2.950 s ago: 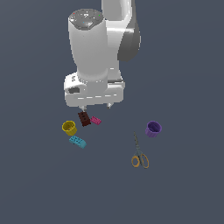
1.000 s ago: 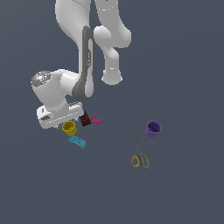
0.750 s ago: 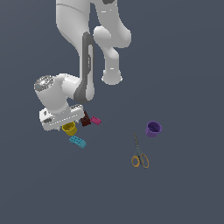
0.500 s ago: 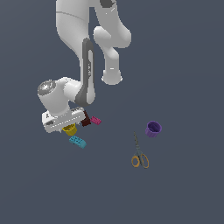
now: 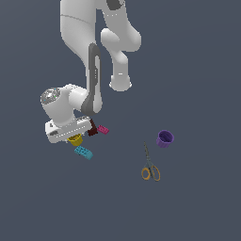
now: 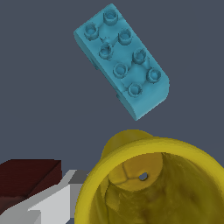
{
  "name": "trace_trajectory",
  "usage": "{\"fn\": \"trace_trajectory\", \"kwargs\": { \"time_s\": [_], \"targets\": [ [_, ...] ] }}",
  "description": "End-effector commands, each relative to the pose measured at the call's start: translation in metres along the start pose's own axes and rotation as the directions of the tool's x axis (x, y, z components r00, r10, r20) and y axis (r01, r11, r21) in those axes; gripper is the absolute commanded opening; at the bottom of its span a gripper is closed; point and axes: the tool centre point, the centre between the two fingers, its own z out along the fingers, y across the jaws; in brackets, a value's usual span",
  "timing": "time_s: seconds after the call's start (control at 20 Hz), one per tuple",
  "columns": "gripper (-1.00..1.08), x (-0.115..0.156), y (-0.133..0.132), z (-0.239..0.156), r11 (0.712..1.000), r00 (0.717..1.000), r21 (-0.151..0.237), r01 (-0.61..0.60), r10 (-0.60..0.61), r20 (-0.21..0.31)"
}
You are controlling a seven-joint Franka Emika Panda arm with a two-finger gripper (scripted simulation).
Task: Pick up a designated object from a clutter of objects.
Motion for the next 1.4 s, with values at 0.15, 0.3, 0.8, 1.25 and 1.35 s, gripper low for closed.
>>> {"fn": "trace_trajectory", "kwargs": {
  "time_s": [0.15, 0.3, 0.8, 1.25, 1.35],
  "targets": [
    [-1.0, 0.0, 0.0, 0.0, 1.0, 1.0, 0.0, 0.0, 0.0, 0.0],
    [-1.0, 0.001, -0.002, -0.002, 1.0, 1.0, 0.0, 0.0, 0.0, 0.0],
    [-1.0, 0.021, -0.038, -0.034, 1.0, 1.0, 0.0, 0.0, 0.0, 0.001],
    [-1.0, 0.062, -0.11, -0.099, 1.0, 1.0, -0.002, 0.001, -0.001, 0.003],
    [-1.0, 0.072, -0.128, -0.115, 1.0, 1.0, -0.002, 0.001, -0.001, 0.003]
  ]
}}
